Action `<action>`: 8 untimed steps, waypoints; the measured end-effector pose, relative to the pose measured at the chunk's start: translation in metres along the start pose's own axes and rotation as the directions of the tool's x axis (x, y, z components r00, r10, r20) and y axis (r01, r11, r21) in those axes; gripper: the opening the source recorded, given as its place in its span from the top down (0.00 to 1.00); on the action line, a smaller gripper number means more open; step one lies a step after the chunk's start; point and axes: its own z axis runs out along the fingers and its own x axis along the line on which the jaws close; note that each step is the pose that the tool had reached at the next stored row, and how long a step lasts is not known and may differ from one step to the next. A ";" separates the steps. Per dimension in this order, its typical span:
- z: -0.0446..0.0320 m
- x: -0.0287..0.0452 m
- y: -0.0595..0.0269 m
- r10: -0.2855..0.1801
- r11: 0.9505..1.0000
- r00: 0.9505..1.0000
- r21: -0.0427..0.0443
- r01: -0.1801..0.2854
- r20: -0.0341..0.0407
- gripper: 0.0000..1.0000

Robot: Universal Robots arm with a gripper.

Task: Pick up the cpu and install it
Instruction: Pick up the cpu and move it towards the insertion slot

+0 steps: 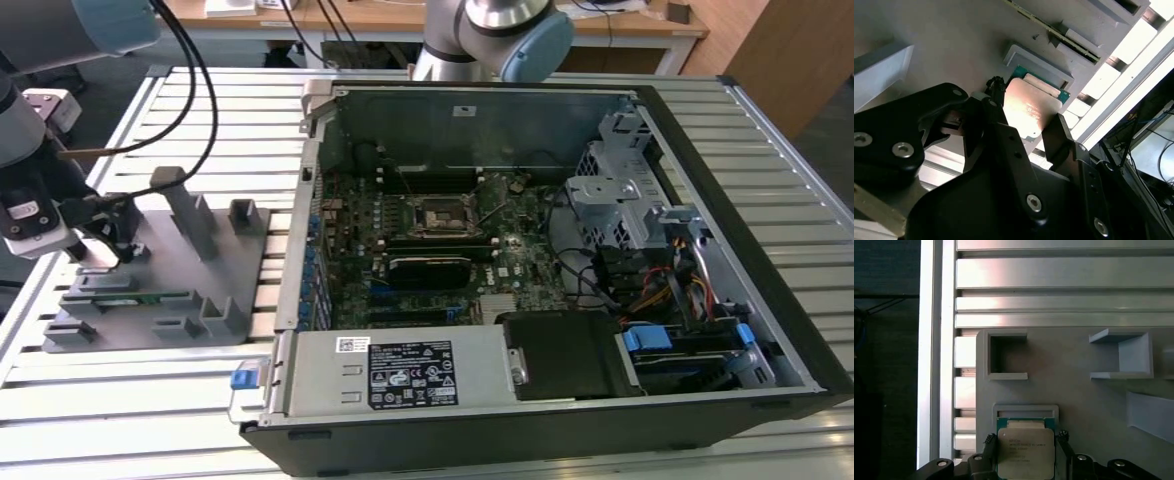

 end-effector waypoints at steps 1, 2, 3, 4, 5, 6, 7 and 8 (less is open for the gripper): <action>-0.0009 0.0000 0.0000 0.000 1.000 1.000 0.000 0.000 0.000 0.46; -0.0020 0.0000 0.0001 0.000 1.000 1.000 0.000 0.000 0.000 0.46; -0.0033 0.0001 0.0002 0.000 1.000 1.000 0.000 0.000 0.000 0.46; -0.0049 0.0001 0.0002 0.000 1.000 1.000 0.000 0.000 0.000 0.46; -0.0061 0.0001 0.0003 0.000 1.000 1.000 0.000 0.000 0.000 0.46; -0.0074 0.0002 0.0003 0.000 1.000 1.000 0.000 0.000 0.000 0.46; -0.0088 0.0002 0.0004 0.000 1.000 1.000 0.000 0.000 0.000 0.46; -0.0103 0.0002 0.0005 0.000 1.000 1.000 0.000 0.000 0.000 0.46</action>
